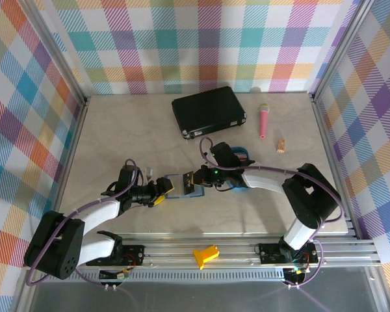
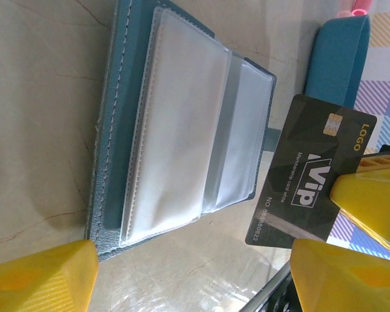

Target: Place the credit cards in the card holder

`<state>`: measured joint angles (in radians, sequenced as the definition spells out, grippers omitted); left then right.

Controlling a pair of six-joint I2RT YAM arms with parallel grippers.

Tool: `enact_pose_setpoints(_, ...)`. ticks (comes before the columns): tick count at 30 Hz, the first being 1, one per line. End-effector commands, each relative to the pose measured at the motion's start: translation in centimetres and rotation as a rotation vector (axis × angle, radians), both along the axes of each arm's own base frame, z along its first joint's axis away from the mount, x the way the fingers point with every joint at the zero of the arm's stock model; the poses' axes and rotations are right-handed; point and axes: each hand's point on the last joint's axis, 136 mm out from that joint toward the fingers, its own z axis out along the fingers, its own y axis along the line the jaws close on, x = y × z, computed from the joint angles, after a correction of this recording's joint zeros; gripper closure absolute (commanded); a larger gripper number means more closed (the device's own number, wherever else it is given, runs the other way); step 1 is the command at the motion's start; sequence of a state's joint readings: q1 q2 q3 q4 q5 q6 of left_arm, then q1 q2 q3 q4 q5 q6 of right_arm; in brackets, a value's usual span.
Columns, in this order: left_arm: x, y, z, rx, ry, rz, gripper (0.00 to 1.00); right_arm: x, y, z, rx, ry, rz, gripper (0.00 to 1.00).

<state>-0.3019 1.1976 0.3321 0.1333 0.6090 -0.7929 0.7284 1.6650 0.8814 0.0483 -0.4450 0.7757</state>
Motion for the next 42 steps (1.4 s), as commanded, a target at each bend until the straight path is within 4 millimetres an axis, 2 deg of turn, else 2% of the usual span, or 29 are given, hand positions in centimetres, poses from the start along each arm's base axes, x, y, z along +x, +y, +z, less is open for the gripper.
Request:
enact_pose_setpoints(1, 1.4, -0.1, 1.2, -0.007, -0.057, -0.008, 0.22, 0.3, 0.7, 0.4, -0.003, -0.016, 0.021, 1.0)
enact_pose_setpoints(11, 1.5, 0.0, 1.6, 0.02, -0.059, -0.016, 0.22, 0.4, 0.9, 0.2, -0.009, -0.011, 0.026, 1.0)
enact_pose_setpoints(18, 1.5, 0.0, 0.8, 0.034, -0.036, -0.026, 0.22, 0.4, 1.0, 0.2, -0.008, -0.011, 0.027, 1.0)
enact_pose_setpoints(42, 1.6, -0.3, 0.4, 0.11, -0.014, -0.044, 0.22, 0.8, 1.0, -1.3, -0.008, -0.036, 0.009, 1.0)
